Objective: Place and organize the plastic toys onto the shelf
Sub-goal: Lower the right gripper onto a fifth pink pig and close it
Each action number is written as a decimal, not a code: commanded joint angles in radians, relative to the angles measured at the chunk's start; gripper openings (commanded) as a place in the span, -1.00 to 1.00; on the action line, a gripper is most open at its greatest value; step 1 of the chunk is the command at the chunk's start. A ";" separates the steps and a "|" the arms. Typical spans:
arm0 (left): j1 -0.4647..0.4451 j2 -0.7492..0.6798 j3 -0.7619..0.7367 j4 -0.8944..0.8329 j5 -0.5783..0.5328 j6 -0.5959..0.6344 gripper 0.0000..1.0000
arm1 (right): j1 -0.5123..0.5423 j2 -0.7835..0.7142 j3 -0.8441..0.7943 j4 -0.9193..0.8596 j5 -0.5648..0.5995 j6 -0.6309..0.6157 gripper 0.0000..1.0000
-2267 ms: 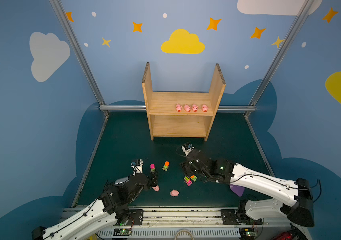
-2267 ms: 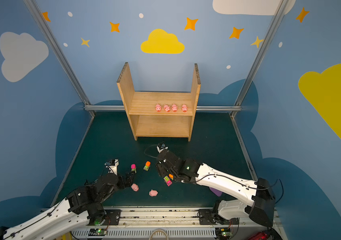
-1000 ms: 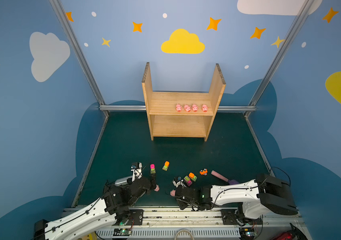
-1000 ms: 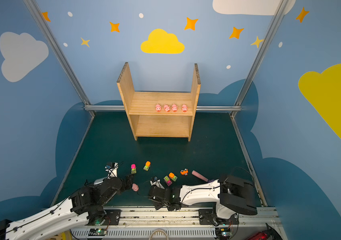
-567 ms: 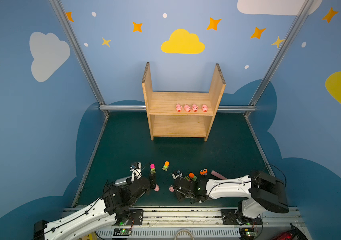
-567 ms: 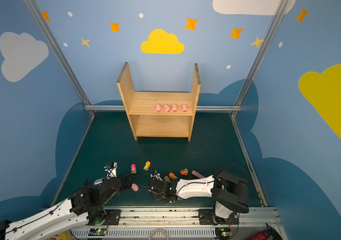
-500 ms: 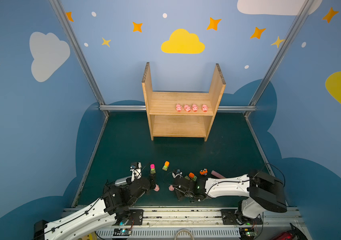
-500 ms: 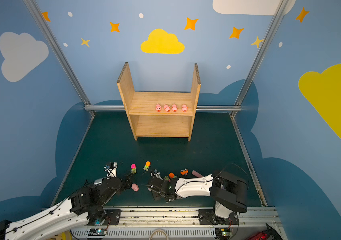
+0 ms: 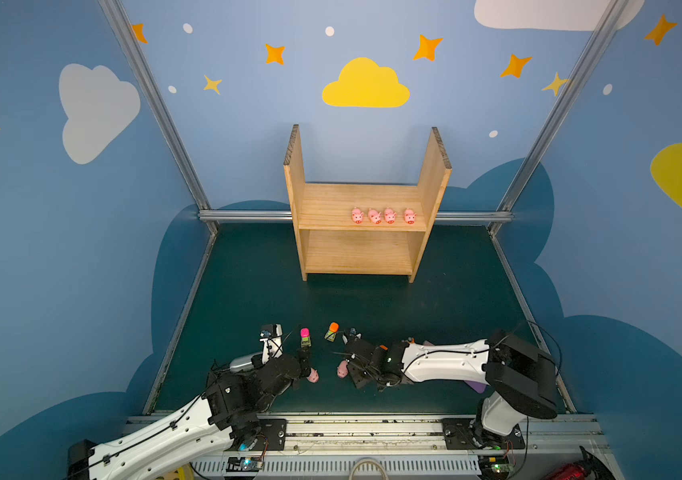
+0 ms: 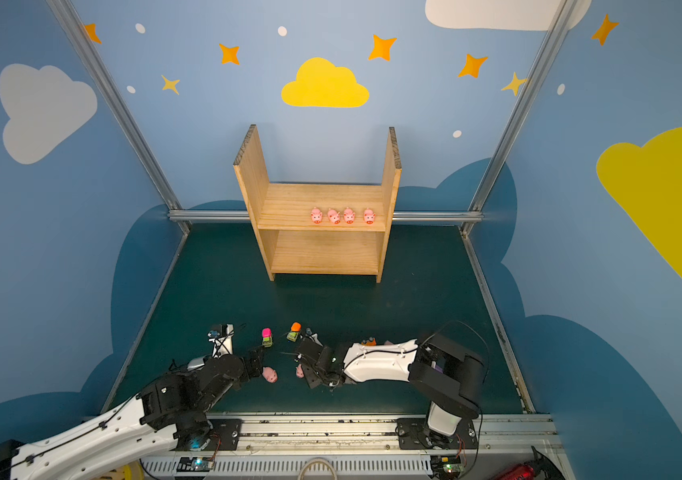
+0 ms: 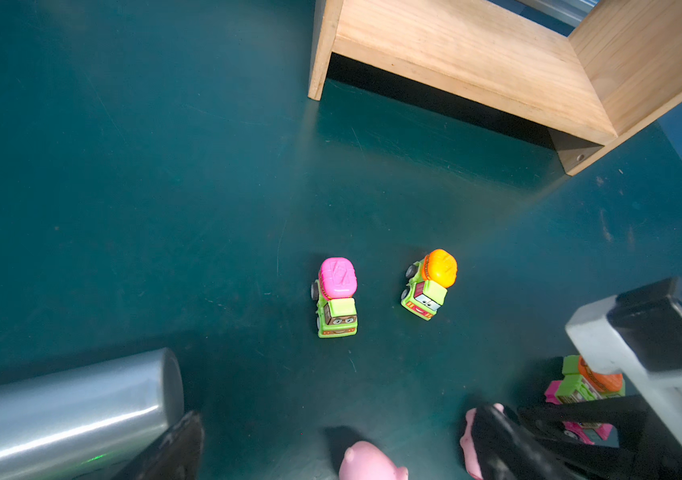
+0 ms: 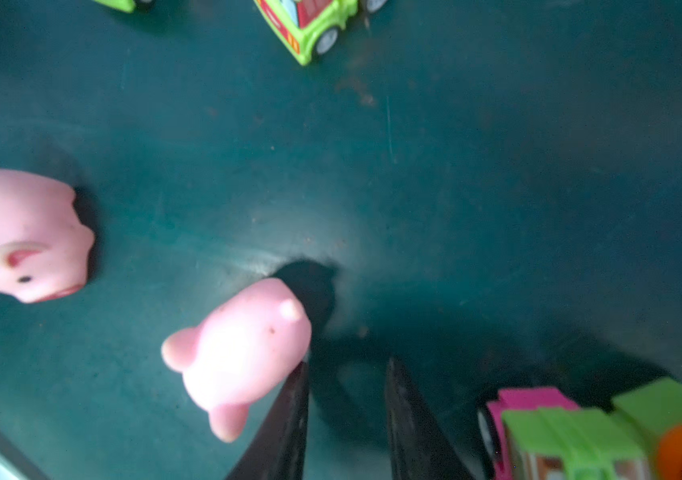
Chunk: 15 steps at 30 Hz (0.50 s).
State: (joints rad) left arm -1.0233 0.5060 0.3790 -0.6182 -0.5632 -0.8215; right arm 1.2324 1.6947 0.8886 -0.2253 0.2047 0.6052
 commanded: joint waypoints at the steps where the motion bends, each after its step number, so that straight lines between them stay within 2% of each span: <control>1: 0.000 0.003 -0.006 -0.008 -0.021 0.017 0.99 | -0.011 0.030 0.034 -0.010 0.001 -0.030 -0.33; 9: 0.000 -0.006 -0.004 -0.015 -0.017 0.016 0.99 | -0.035 0.056 0.079 -0.002 0.008 -0.074 -0.31; 15: 0.000 -0.032 -0.015 -0.032 -0.018 0.007 0.99 | -0.032 -0.021 0.067 -0.048 0.049 -0.074 -0.12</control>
State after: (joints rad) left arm -1.0233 0.4904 0.3790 -0.6228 -0.5636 -0.8162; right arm 1.1988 1.7290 0.9508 -0.2340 0.2207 0.5423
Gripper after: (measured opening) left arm 0.997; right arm 0.433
